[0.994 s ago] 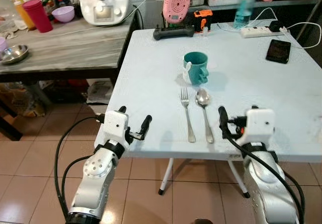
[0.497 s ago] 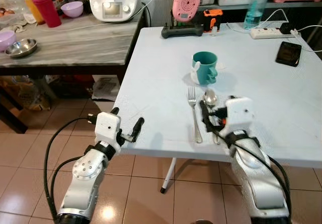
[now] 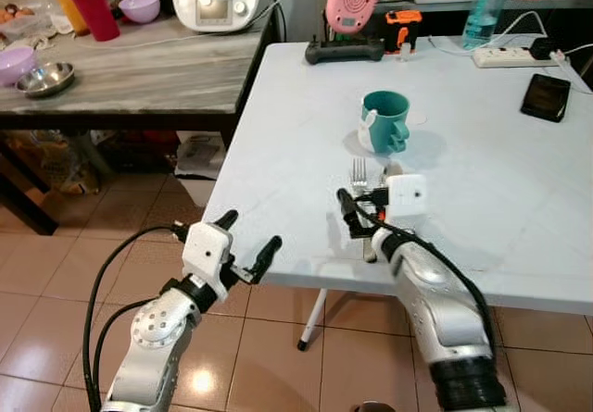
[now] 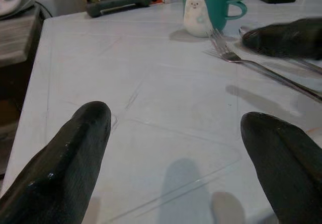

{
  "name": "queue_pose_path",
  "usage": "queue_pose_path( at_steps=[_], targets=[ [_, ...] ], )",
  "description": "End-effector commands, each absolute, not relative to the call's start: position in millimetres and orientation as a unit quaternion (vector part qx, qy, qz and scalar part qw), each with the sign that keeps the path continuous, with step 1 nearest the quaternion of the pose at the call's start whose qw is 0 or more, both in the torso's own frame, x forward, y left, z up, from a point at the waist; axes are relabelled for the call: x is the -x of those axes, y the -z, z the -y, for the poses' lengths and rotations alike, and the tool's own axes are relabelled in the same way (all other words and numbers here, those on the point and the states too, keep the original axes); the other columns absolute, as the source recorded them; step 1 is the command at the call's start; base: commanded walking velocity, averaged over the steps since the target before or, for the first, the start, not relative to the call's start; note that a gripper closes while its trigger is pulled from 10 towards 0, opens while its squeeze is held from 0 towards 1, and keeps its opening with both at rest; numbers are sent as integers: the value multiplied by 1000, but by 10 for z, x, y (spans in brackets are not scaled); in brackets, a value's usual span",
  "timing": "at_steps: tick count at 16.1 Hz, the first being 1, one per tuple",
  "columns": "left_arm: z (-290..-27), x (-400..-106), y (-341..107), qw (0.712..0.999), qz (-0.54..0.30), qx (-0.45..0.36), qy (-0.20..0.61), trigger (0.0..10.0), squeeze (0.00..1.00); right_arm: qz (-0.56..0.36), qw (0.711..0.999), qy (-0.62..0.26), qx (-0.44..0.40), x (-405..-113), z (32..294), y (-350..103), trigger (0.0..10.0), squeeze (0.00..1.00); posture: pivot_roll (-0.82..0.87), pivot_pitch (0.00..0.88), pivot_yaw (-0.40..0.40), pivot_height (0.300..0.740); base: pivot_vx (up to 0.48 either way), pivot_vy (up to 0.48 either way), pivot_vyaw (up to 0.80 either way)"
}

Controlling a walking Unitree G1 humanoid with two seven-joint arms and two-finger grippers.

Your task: Setting the table

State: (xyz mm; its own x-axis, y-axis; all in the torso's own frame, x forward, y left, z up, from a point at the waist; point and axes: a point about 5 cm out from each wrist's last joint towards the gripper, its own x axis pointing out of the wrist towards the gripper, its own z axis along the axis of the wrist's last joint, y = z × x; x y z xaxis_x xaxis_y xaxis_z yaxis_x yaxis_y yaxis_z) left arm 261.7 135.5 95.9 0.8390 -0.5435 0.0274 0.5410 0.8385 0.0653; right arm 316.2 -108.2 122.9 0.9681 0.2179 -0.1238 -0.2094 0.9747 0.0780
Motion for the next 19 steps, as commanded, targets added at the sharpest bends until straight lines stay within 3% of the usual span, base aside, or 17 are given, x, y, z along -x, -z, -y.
queue_pose_path(
  at_steps=[1, 10, 11, 12, 13, 14, 15, 16, 19],
  targets=[
    [-1346, -2593, -996, 954, 31, -31, 296, 10000, 0, -74, 990, -113, -39, -3202, 1020, -1234, 10000, 0, -267, 102, 92, 740, 0, 0, 0],
    [-1306, -2579, -1012, 939, 38, -44, 339, 10000, 0, -117, 987, -102, -39, -3278, 918, -1127, 10000, 0, -272, 96, 94, 740, 0, 0, 0],
    [-1311, -2585, -1008, 939, 37, -45, 338, 10000, 0, -119, 987, -101, -38, -3276, 920, -1117, 9412, 0, -273, 95, 94, 740, 0, 0, 0],
    [-1315, -2593, -998, 939, 36, -48, 340, 10000, 0, -126, 987, -97, -37, -3278, 939, -1086, 4784, 0, -271, 94, 94, 740, 0, 0, 0],
    [-1313, -2596, -994, 936, 36, -52, 346, 10000, 0, -131, 986, -92, -34, -3290, 961, -1061, 3608, 0, -271, 93, 93, 740, 0, 0, 0],
    [-1313, -2604, -992, 932, 38, -61, 356, 10000, 0, -138, 986, -87, -28, -3297, 980, -1047, 3647, 0, -271, 93, 91, 740, 0, 0, 0],
    [-1317, -2624, -1002, 928, 40, -68, 363, 10000, 0, -143, 986, -82, -20, -3301, 997, -1034, 2196, 0, -271, 93, 87, 740, 0, 0, 0],
    [-1316, -2653, -1021, 925, 43, -74, 370, 10000, 0, -149, 986, -78, -13, -3304, 1018, -1015, 0, 0, -271, 93, 87, 740, 0, 0, 0],
    [-1294, -2705, -1049, 919, 48, -83, 383, 10000, 0, -166, 984, -63, -6, -3306, 1089, -960, 0, 0, -278, 97, 87, 740, 0, 0, 0]
  ],
)
